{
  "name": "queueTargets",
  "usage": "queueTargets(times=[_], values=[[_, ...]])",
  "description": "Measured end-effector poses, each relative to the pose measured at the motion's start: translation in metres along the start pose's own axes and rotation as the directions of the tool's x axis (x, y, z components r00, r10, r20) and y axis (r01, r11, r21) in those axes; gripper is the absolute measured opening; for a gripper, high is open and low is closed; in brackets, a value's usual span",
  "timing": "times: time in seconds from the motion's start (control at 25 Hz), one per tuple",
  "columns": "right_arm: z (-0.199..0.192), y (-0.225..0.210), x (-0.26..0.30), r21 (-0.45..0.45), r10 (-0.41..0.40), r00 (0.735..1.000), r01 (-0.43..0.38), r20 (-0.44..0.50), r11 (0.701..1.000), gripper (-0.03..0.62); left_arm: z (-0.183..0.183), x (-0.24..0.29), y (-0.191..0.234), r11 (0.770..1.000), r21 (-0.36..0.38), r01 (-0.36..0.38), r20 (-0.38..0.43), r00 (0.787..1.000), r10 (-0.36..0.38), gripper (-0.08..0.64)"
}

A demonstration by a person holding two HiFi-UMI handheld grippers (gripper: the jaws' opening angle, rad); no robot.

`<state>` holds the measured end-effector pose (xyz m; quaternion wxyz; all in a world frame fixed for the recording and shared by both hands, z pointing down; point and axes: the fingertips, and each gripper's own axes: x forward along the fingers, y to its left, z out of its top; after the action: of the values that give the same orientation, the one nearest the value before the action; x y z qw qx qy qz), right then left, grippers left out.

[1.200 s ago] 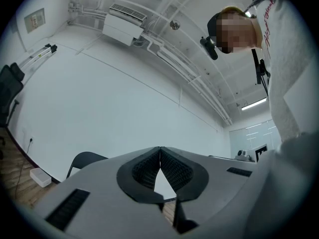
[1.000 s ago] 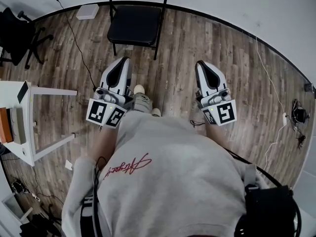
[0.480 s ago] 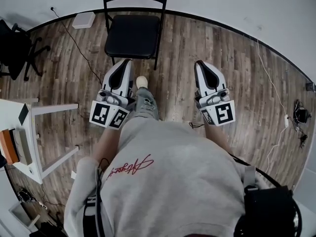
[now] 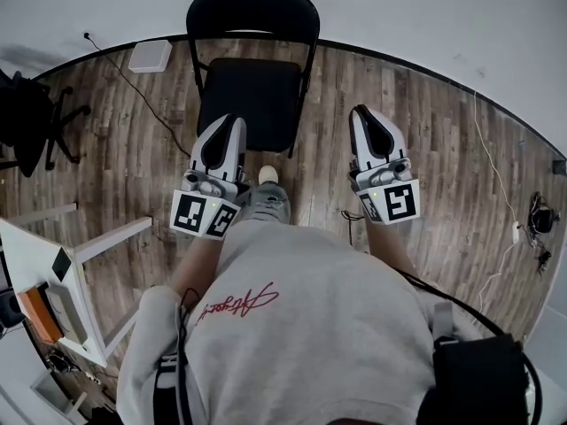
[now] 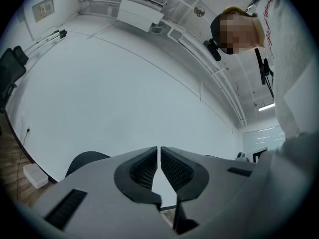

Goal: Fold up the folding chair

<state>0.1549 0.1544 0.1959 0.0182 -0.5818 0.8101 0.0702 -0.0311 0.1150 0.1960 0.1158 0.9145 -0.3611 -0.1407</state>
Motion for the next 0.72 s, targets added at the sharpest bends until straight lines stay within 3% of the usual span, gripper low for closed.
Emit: queueTargets(times=[0.12, 0.24, 0.28, 0.32, 0.36, 0.48, 0.56, 0.6, 0.64, 0.72], values=[[-0.015, -0.011, 0.044, 0.003, 0.002, 0.999, -0.002, -0.040, 1.000, 0.020, -0.005, 0.027, 0.023, 0.999, -0.041, 0.018, -0.026, 0.999, -0.019, 0.020], [-0.036, -0.022, 0.075, 0.030, 0.005, 0.996, -0.002, -0.088, 1.000, 0.023, -0.018, 0.044, 0.048, 0.996, -0.084, -0.024, -0.048, 0.999, 0.020, 0.038], [-0.044, -0.027, 0.082, 0.038, 0.002, 0.994, 0.002, -0.107, 0.999, 0.042, -0.025, 0.048, 0.056, 0.994, -0.099, -0.050, -0.063, 0.997, 0.044, 0.104], [-0.053, -0.032, 0.088, 0.051, -0.001, 0.992, 0.008, -0.128, 0.999, 0.113, -0.034, 0.050, 0.064, 0.990, -0.117, -0.079, -0.082, 0.994, 0.069, 0.172], [-0.063, -0.037, 0.092, 0.067, -0.001, 0.989, 0.012, -0.150, 0.998, 0.164, -0.043, 0.049, 0.070, 0.985, -0.137, -0.110, -0.102, 0.990, 0.096, 0.191], [-0.095, -0.053, 0.105, 0.098, 0.014, 0.977, 0.007, -0.213, 0.995, 0.181, -0.082, 0.039, 0.091, 0.956, -0.198, -0.214, -0.162, 0.970, 0.183, 0.220], [-0.122, -0.067, 0.115, 0.099, 0.017, 0.965, 0.009, -0.263, 0.995, 0.202, -0.116, 0.026, 0.114, 0.914, -0.266, -0.306, -0.206, 0.944, 0.256, 0.264], [-0.138, -0.075, 0.121, 0.103, 0.019, 0.956, 0.011, -0.291, 0.995, 0.207, -0.135, 0.016, 0.128, 0.877, -0.310, -0.367, -0.232, 0.924, 0.305, 0.282], [-0.157, -0.082, 0.125, 0.107, 0.021, 0.947, 0.014, -0.320, 0.994, 0.210, -0.156, 0.003, 0.142, 0.828, -0.356, -0.434, -0.261, 0.897, 0.358, 0.292], [-0.198, -0.099, 0.134, 0.113, 0.024, 0.925, 0.020, -0.379, 0.993, 0.218, -0.205, -0.029, 0.167, 0.706, -0.433, -0.561, -0.332, 0.827, 0.453, 0.305]])
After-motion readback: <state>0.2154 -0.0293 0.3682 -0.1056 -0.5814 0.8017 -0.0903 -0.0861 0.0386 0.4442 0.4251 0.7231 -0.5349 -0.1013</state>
